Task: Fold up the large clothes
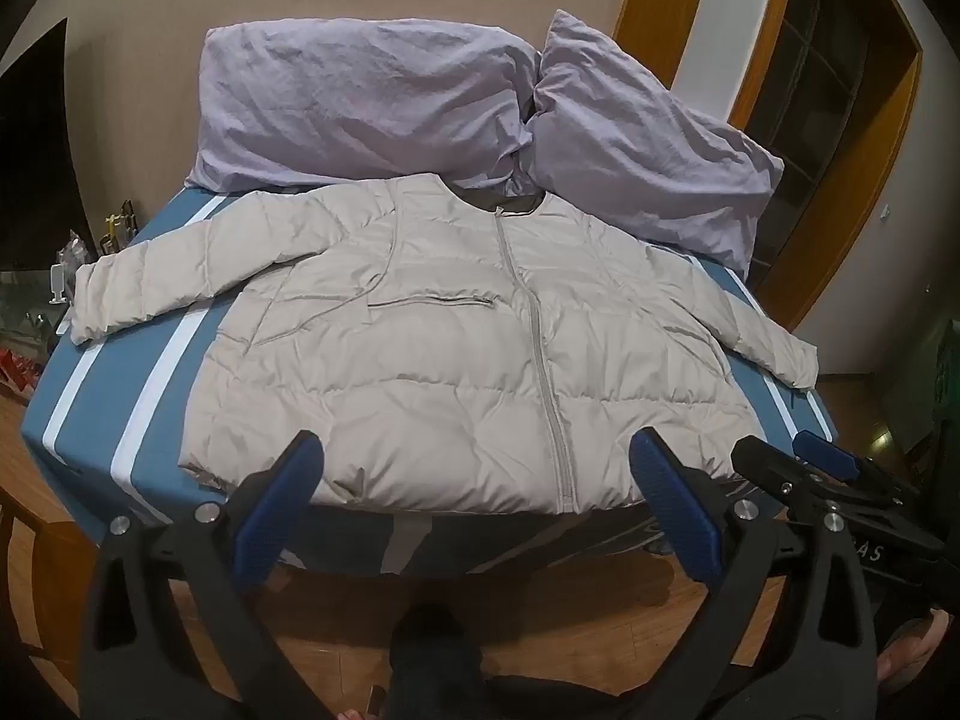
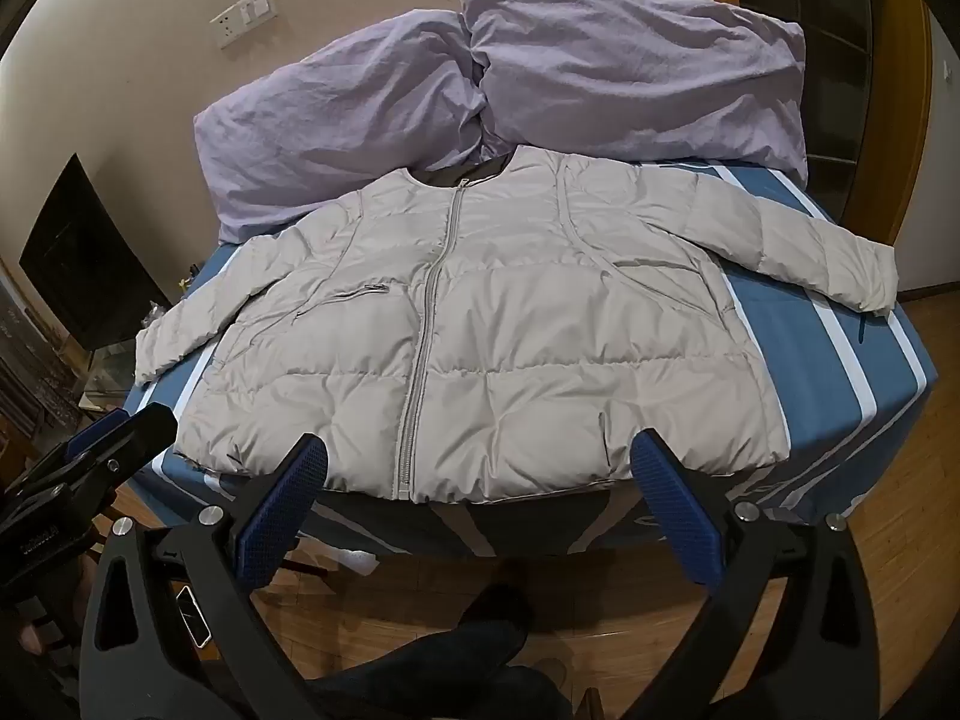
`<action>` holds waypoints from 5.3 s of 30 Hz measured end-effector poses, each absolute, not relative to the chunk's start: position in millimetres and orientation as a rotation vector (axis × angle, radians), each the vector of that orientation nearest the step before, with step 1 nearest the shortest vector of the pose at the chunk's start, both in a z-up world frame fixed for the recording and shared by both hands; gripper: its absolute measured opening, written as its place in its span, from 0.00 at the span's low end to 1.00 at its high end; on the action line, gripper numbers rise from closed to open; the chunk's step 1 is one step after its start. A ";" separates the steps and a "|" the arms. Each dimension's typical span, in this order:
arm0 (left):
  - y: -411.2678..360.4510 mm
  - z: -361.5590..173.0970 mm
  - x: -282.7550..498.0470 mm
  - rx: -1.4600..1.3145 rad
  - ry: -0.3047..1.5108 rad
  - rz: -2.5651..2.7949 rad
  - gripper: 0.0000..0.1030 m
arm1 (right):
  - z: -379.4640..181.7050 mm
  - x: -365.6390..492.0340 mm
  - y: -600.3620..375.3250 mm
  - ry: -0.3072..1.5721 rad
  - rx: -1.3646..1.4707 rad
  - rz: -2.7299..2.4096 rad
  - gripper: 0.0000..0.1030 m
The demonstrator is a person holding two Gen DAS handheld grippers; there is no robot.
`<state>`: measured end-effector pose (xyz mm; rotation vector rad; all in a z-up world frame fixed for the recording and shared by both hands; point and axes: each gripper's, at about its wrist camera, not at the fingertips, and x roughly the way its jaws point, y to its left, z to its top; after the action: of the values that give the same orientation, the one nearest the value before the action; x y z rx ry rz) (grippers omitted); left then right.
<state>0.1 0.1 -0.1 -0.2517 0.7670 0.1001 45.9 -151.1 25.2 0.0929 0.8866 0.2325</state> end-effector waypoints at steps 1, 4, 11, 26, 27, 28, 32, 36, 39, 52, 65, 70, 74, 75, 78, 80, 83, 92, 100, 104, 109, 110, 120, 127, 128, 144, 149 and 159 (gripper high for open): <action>0.1 0.0 0.0 -0.254 0.766 0.099 0.98 | 25.2 45.9 -151.2 0.886 0.093 0.232 0.99; 0.3 -0.1 0.1 -0.257 0.768 0.097 0.98 | 25.3 46.0 -151.5 0.886 0.093 0.231 0.99; 0.2 -0.2 0.1 -0.256 0.769 0.099 0.98 | 25.0 46.4 -151.7 0.886 0.092 0.231 0.99; 0.3 -0.3 0.3 -0.257 0.774 0.099 0.98 | 24.4 47.4 -152.2 0.889 0.094 0.233 0.99; 0.3 -0.3 0.2 -0.257 0.774 0.099 0.98 | 24.4 47.5 -152.4 0.888 0.094 0.233 0.99; 0.4 -0.2 0.1 -0.257 0.773 0.099 0.98 | 24.4 47.6 -152.5 0.888 0.094 0.233 0.99; 0.3 -0.3 0.3 -0.257 0.774 0.098 0.98 | 24.2 47.5 -152.5 0.889 0.095 0.232 0.99; 0.3 -0.3 0.1 -0.257 0.774 0.098 0.98 | 24.0 47.3 -152.5 0.889 0.095 0.232 0.99; 0.3 -0.4 0.3 -0.257 0.776 0.098 0.98 | 23.9 47.3 -152.5 0.890 0.095 0.233 0.99; 0.3 -0.4 0.4 -0.257 0.777 0.098 0.98 | 23.7 46.8 -152.0 0.891 0.097 0.232 0.99; 0.3 -0.4 0.4 -0.259 0.777 0.098 0.98 | 24.4 46.5 -152.6 0.890 0.096 0.233 0.99; 0.3 -0.4 0.4 -0.259 0.777 0.098 0.98 | 24.6 46.3 -152.4 0.892 0.097 0.233 0.99; 0.4 -0.4 0.4 -0.259 0.777 0.098 0.98 | 24.7 46.3 -152.2 0.891 0.097 0.233 0.99; 0.3 -0.4 0.4 -0.260 0.777 0.098 0.98 | 24.7 46.3 -152.2 0.891 0.097 0.233 0.99; 0.4 -0.4 0.4 -0.260 0.777 0.098 0.98 | 24.6 46.4 -152.2 0.891 0.098 0.233 0.99; 0.4 -0.4 0.4 -0.260 0.777 0.098 0.98 | 24.5 46.6 -152.1 0.891 0.097 0.233 0.99; 0.4 -0.4 0.4 -0.260 0.777 0.098 0.98 | 24.4 47.2 -152.0 0.891 0.097 0.233 0.99; 0.4 -0.5 0.6 -0.261 0.778 0.097 0.98 | 25.0 51.9 -152.4 0.890 0.098 0.232 0.99; 9.2 -3.2 16.9 -0.282 0.794 0.095 0.98 | 22.9 69.9 -162.4 0.891 0.138 0.187 0.99; 16.0 -8.1 32.2 -0.282 0.803 0.115 0.98 | 18.4 94.4 -183.3 0.893 0.149 0.126 0.99; 26.2 -18.1 55.8 -0.255 0.830 0.153 0.98 | 6.3 134.3 -228.4 0.921 0.224 0.026 0.99; 28.3 -20.0 60.3 -0.250 0.836 0.160 0.98 | 3.3 143.2 -240.1 0.926 0.242 -0.001 0.99; 44.5 -36.9 100.5 -0.230 0.889 0.198 0.98 | -32.1 225.1 -363.7 0.937 0.388 -0.314 0.95; 57.8 -45.0 125.6 -0.237 0.923 0.219 0.98 | -65.0 266.1 -450.3 0.968 0.401 -0.559 0.75; 60.2 -46.5 128.9 -0.240 0.928 0.221 0.98 | -68.8 267.7 -462.0 0.972 0.407 -0.593 0.74; 70.9 -62.6 167.3 -0.248 0.993 0.214 0.98 | -98.8 278.2 -525.5 1.003 0.508 -0.692 0.58; 75.5 -67.1 170.9 -0.268 1.006 0.223 0.98 | -93.6 282.4 -514.9 0.985 0.484 -0.637 0.27; 77.2 -68.9 171.8 -0.281 1.004 0.219 0.98 | -39.9 319.0 -469.8 0.874 0.308 -0.606 0.18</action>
<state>171.8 77.2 -68.9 -0.2810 1.0044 0.2186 319.0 -469.8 -39.9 0.3084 0.8742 -0.6059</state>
